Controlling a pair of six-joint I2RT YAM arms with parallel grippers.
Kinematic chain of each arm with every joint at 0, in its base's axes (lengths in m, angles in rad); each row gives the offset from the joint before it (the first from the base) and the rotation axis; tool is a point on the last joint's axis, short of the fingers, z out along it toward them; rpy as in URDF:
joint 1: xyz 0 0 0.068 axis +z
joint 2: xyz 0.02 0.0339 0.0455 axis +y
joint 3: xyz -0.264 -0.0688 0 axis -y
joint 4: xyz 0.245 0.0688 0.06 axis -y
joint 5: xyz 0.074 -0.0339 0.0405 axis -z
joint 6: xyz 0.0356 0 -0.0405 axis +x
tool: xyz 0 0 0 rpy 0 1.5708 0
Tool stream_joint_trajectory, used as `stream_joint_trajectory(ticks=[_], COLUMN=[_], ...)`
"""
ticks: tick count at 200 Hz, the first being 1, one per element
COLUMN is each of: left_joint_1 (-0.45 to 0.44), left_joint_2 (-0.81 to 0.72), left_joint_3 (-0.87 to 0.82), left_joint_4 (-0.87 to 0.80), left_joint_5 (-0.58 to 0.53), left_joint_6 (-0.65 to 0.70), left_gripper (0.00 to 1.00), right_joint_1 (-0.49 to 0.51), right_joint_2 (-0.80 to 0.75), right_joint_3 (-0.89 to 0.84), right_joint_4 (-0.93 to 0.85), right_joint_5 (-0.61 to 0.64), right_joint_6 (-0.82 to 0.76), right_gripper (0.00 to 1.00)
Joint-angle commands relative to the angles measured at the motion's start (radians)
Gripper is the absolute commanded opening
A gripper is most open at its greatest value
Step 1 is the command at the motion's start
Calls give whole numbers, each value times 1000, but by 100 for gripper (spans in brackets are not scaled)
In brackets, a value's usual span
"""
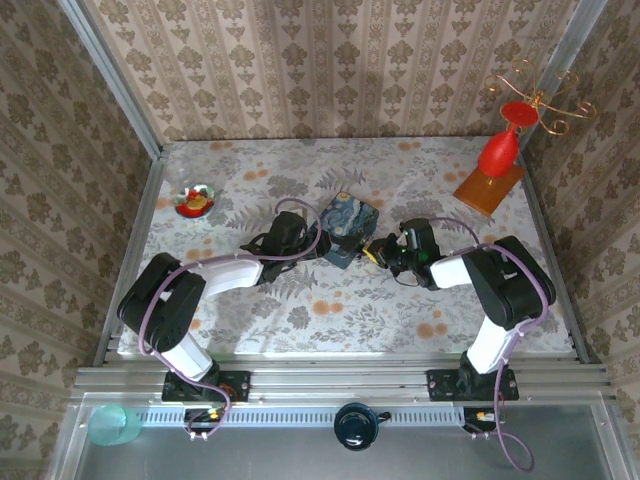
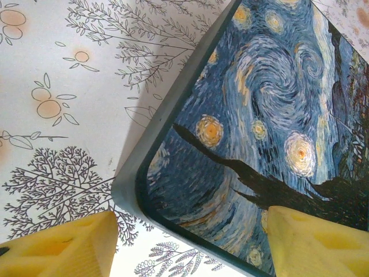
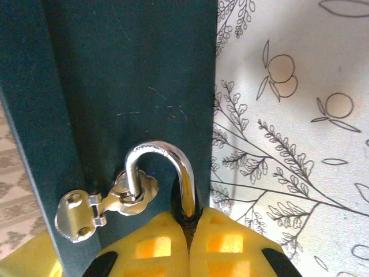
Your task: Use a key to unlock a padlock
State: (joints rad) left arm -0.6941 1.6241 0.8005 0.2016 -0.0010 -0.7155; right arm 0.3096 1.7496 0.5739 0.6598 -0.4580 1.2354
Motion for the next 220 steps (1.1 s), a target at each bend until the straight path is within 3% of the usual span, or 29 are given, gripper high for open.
stream_joint_trajectory(ticks=[1, 41, 121, 149, 170, 220], left_joint_1=[9, 13, 13, 13, 12, 7], left_joint_2=[56, 54, 58, 57, 52, 60], left_joint_3=[-37, -35, -27, -24, -29, -20], left_joint_4=[-193, -197, -202, -204, -202, -195], left_joint_5=[-47, -45, -39, -39, -42, -35], left_joint_6=[10, 12, 12, 14, 13, 8], left_gripper=[68, 68, 68, 68, 68, 68], right_joint_1=[-19, -24, -13, 9, 12, 38], right_joint_2=[21, 31, 29, -24, -101, -63], right_joint_3=[-23, -47, -43, 10, 52, 57], right_joint_4=[212, 286, 206, 86, -116, -98], right_joint_5=[-25, -41, 20, 27, 84, 101], right_joint_6=[111, 132, 74, 1, -92, -75], right_gripper=[0, 0, 0, 0, 0, 0])
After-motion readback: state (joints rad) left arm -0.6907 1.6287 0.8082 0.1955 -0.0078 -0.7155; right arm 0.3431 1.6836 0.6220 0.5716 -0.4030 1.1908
